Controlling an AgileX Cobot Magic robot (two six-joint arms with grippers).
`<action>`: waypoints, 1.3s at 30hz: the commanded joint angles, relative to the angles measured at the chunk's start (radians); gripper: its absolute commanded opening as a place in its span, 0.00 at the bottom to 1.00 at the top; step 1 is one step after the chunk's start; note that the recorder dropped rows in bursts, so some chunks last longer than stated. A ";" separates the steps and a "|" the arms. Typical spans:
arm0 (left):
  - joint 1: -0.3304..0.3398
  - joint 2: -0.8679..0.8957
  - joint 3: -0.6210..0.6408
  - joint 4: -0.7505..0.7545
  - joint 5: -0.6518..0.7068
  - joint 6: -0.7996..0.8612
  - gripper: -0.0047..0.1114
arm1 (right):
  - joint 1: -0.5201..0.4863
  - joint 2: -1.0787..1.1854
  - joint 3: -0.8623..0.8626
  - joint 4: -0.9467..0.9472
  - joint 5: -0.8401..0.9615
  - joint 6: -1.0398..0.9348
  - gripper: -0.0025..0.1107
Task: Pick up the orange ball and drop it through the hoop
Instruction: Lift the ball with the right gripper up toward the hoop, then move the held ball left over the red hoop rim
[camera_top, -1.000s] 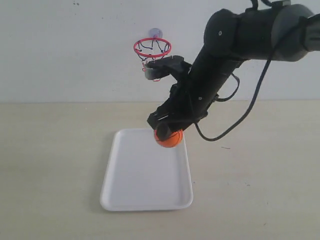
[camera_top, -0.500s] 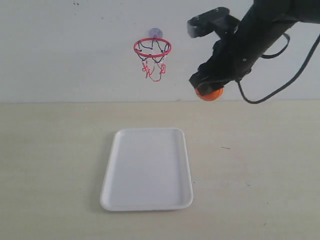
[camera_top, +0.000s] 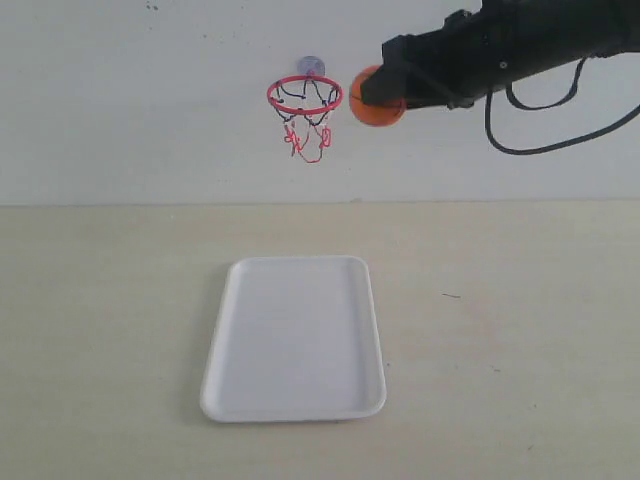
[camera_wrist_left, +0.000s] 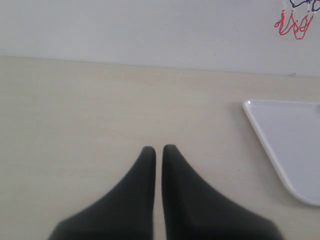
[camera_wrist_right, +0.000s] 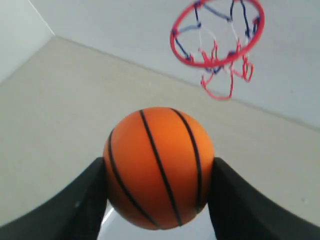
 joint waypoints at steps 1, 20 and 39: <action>0.003 -0.002 0.004 -0.003 -0.011 -0.007 0.08 | -0.008 0.013 -0.005 0.206 -0.070 -0.257 0.02; 0.003 -0.002 0.004 -0.003 -0.011 -0.007 0.08 | -0.033 0.377 -0.303 0.725 -0.097 -0.608 0.02; 0.003 -0.002 0.004 -0.003 -0.011 -0.007 0.08 | 0.045 0.562 -0.623 0.563 -0.113 -0.404 0.02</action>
